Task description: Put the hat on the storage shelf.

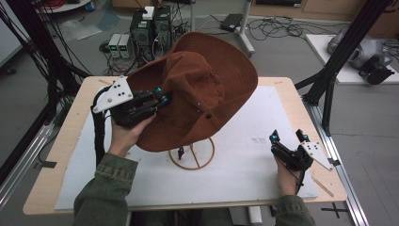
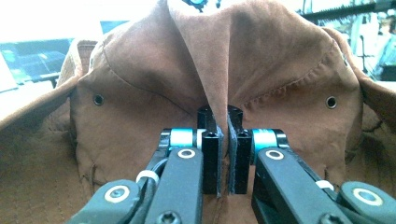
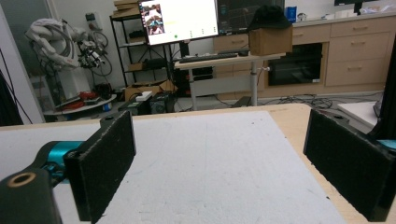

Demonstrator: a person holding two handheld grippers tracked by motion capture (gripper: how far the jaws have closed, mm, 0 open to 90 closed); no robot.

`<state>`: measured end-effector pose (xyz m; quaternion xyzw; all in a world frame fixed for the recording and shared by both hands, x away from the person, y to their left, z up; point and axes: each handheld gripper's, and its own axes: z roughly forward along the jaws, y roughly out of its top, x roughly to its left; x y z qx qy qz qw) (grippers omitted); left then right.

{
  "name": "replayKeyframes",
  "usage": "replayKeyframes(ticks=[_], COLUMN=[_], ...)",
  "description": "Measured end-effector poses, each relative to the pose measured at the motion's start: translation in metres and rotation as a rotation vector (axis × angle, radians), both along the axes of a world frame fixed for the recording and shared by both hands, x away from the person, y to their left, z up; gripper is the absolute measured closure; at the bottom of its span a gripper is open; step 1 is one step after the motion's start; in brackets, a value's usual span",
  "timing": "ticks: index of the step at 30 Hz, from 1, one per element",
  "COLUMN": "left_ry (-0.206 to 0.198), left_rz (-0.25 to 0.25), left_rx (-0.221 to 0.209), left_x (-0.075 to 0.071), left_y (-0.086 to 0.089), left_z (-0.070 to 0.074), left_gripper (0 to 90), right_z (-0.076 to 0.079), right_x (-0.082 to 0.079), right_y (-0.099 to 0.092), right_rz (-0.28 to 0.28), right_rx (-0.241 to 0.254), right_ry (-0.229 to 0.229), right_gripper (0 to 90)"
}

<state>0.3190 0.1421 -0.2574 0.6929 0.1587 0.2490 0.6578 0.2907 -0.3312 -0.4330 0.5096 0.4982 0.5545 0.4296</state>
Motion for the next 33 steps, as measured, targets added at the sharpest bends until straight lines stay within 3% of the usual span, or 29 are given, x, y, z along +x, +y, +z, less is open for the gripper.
replayKeyframes(ticks=[11,24,30,33], left_ry=[0.073,0.115,0.117,0.105], left_rz=[-0.038,-0.052,-0.050,-0.027], left_rx=[0.086,0.190,0.192,0.176], left_x=[0.006,0.008,0.009,0.009], left_y=[-0.007,-0.016,-0.016,-0.016], left_z=[-0.003,-0.002,-0.003,-0.004], left_gripper=[85.8,81.7,76.7,63.1], right_z=[0.000,0.000,0.000,0.000], right_x=[0.000,0.000,0.000,0.000], right_y=[0.000,0.000,0.000,0.000], right_rz=[0.001,0.002,0.001,0.001], right_rx=[-0.007,-0.010,-0.007,-0.002], right_ry=[0.000,0.000,0.001,-0.002], right_gripper=[8.4,8.4,8.4,8.4])
